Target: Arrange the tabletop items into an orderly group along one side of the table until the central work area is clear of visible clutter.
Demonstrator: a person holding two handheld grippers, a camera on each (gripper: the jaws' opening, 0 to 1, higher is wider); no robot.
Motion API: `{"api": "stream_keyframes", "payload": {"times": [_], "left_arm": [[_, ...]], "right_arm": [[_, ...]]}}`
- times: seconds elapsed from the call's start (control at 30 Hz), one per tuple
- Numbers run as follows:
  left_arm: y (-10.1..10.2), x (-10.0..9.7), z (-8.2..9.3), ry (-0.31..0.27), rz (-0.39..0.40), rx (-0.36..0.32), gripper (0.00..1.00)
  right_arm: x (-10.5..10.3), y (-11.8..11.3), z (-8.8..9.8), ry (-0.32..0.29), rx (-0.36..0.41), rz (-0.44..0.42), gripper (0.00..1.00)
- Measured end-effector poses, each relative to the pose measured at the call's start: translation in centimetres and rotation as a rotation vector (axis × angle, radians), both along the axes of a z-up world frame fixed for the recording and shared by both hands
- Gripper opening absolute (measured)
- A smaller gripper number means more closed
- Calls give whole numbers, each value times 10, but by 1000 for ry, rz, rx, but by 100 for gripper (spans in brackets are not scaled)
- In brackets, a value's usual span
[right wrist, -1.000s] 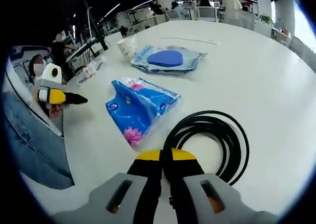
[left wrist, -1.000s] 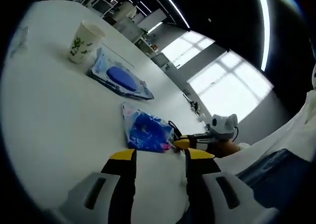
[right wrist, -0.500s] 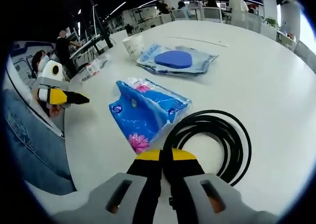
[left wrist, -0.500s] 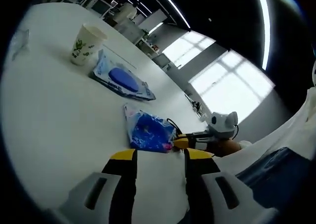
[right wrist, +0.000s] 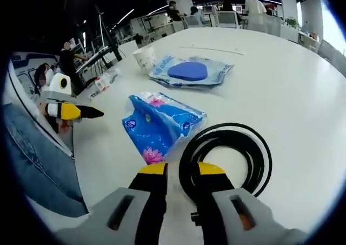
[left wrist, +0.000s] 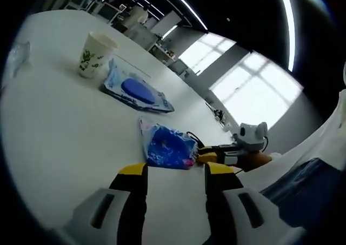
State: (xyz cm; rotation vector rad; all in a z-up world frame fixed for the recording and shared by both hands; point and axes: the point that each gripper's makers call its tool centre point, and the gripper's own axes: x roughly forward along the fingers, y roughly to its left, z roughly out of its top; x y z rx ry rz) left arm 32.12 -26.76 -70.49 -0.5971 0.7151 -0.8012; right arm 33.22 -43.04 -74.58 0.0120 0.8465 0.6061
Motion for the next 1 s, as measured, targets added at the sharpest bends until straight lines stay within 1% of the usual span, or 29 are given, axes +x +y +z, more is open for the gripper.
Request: {"api": "stream_keyframes", "payload": {"times": [0.03, 0.1, 0.13, 0.2, 0.23, 0.3, 0.37, 0.43, 0.47, 0.5, 0.57, 0.6, 0.67, 0.73, 0.77, 0.83, 0.87, 0.93, 1.0], "left_arm": [[0, 0, -1, -1, -3, 10, 43], [2, 1, -2, -6, -5, 26, 45], [2, 1, -2, -6, -7, 31, 46], [2, 5, -4, -12, -11, 53, 49], [2, 7, -5, -16, -13, 61, 50], [2, 12, -6, -21, -16, 81, 53], [0, 17, -6, -23, -29, 103, 53], [0, 23, -9, -15, -26, 143, 51], [0, 25, -10, -9, -23, 148, 48], [-1, 27, -9, -8, -23, 141, 47], [-3, 30, -8, 2, -27, 132, 48], [-4, 30, -8, 6, -33, 134, 48], [-6, 28, -13, 22, -73, 170, 46], [-7, 30, -16, 21, -83, 190, 45], [-8, 33, -17, 29, -89, 196, 44], [-9, 36, -20, 41, -95, 205, 44], [-9, 38, -24, 60, -102, 227, 43], [-11, 41, -28, 69, -103, 243, 41], [-15, 45, -31, 88, -99, 246, 41]], "right_arm": [[-1, -1, 5, -14, 11, -13, 29], [-4, 2, 13, -39, 28, -10, 39], [-7, 2, 17, -43, 32, -16, 43], [-10, 6, 22, -46, 63, -32, 51], [-11, 6, 25, -59, 69, -40, 52], [-14, 8, 27, -66, 70, -44, 51], [-13, 9, 27, -62, 77, -52, 51], [-12, 12, 27, -59, 93, -60, 50], [-12, 14, 26, -53, 101, -66, 49], [-11, 17, 25, -40, 114, -81, 48], [-9, 23, 26, -33, 138, -88, 48], [-8, 25, 26, -32, 141, -88, 48], [-6, 26, 27, -38, 142, -91, 47], [-1, 26, 27, -35, 152, -99, 45], [2, 26, 25, -24, 158, -111, 45], [5, 22, 20, -7, 142, -132, 44], [6, 21, 18, -3, 137, -139, 43], [7, 19, 15, 9, 142, -154, 42], [7, 21, 12, 33, 181, -183, 39]]}}
